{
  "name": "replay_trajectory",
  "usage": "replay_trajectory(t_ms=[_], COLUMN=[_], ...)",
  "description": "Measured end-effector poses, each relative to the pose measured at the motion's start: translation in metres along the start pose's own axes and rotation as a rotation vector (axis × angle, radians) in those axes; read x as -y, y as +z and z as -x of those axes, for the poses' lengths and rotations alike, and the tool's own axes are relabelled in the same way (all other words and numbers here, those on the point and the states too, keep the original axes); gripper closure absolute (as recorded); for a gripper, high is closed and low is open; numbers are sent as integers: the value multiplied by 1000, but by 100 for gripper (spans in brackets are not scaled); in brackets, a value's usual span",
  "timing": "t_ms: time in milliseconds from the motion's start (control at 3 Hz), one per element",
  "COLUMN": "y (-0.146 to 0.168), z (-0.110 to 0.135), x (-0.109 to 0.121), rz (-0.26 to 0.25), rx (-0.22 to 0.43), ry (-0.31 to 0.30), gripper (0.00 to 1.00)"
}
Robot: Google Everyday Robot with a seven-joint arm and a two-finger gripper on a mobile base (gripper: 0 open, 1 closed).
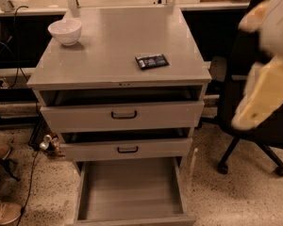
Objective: Close bottom drawer
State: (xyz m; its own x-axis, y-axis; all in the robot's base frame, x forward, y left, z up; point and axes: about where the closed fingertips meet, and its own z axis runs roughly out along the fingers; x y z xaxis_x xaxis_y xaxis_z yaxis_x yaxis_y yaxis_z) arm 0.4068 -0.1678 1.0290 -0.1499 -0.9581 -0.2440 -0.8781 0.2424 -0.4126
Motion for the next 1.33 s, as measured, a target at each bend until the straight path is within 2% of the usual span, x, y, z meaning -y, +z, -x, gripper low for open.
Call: replay_trajectory(t_ms=[333, 667, 1000, 1333], y=[48, 96, 125, 126], z=[27, 58, 48, 47], x=[-57, -129, -172, -173], rz=[117, 266, 363, 363], rx=[45, 108, 76, 74], ry=[35, 59, 70, 71], gripper=[0, 0, 0, 0])
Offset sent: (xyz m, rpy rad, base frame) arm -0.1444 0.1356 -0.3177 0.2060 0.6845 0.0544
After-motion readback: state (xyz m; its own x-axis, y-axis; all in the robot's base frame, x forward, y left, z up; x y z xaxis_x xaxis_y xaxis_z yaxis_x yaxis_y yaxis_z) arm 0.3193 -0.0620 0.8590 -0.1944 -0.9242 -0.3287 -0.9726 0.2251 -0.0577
